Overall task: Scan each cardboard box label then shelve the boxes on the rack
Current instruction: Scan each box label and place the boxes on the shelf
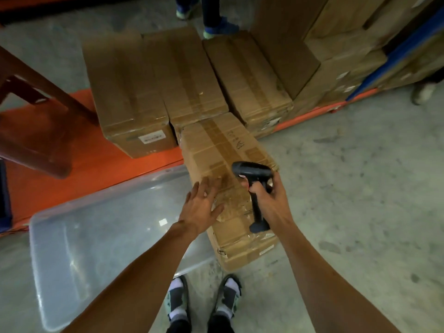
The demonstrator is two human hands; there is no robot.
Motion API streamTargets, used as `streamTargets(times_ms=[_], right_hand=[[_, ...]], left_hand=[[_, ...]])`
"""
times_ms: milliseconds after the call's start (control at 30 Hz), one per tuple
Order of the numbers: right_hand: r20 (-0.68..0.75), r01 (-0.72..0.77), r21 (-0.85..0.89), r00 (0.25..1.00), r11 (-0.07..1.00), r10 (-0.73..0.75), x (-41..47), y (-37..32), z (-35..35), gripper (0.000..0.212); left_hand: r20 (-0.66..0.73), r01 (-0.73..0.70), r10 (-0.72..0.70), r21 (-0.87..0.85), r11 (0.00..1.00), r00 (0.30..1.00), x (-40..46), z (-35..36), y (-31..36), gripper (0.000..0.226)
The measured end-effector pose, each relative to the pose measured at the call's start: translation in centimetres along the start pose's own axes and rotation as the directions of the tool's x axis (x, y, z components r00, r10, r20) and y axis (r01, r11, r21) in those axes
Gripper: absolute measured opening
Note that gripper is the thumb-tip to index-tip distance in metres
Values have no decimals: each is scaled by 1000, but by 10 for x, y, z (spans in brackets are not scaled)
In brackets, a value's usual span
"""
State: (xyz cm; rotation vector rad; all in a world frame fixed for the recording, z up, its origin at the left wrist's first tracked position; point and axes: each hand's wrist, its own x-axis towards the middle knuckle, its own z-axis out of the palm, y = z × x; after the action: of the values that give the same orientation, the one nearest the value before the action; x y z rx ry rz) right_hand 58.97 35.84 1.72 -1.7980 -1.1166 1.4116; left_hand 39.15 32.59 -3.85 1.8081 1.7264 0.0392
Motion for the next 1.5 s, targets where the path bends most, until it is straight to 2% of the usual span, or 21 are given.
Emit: streamTargets(times_ms=[100, 200, 300, 400, 467, 567, 667, 833, 1000, 1100, 1200, 1367, 1500], right_hand=[[-65, 63, 181, 997, 982, -51, -21, 18, -28, 44], [-98, 100, 242, 992, 965, -78, -37, 34, -45, 54], [-146, 145, 121, 981, 982, -127, -48, 60, -57, 60], [-162, 171, -10, 972, 985, -170, -54, 86, -61, 64], [-189, 218, -82, 955, 972, -230, -55, 99, -60, 58], [-178, 264, -116, 943, 958, -282, -52, 112, -55, 48], [-168, 276, -113, 942, 954, -292, -47, 120, -53, 51], [-155, 291, -106, 940, 951, -305, -36, 124, -58, 53], [-113, 286, -126, 947, 950, -300, -32, 134, -62, 57], [-96, 293, -165, 946, 942, -311, -32, 138, -62, 58], [-87, 328, -201, 933, 923, -351, -31, 134, -60, 60], [-134, 357, -214, 912, 909, -389, -30, 129, -58, 61], [-167, 349, -216, 907, 912, -387, -31, 130, -58, 62]], left_hand=[[104, -103, 95, 67, 992, 990, 17, 10, 5, 65], [44, -101, 99, 30, 994, 994, 22, 26, 3, 63], [-45, -111, 110, -18, 994, 993, 21, 46, -3, 68], [-155, -149, 168, 129, 980, 974, 24, 57, -9, 55], [-187, -162, 208, 232, 959, 960, 28, 59, -13, 56], [-220, -154, 189, 167, 974, 957, 30, 62, -18, 59], [-229, -138, 156, 95, 986, 961, 29, 59, -16, 60], [-225, -115, 137, 109, 987, 965, 26, 54, -9, 71], [-209, -61, 106, 213, 975, 972, 28, 47, -1, 90], [-143, -25, 76, 329, 944, 987, 37, 38, 11, 106], [-102, 8, 30, 352, 936, 994, 41, 37, 21, 118], [-105, -6, 33, 245, 969, 994, 40, 43, 17, 115], [-120, -18, 46, 230, 973, 992, 42, 46, 13, 116]])
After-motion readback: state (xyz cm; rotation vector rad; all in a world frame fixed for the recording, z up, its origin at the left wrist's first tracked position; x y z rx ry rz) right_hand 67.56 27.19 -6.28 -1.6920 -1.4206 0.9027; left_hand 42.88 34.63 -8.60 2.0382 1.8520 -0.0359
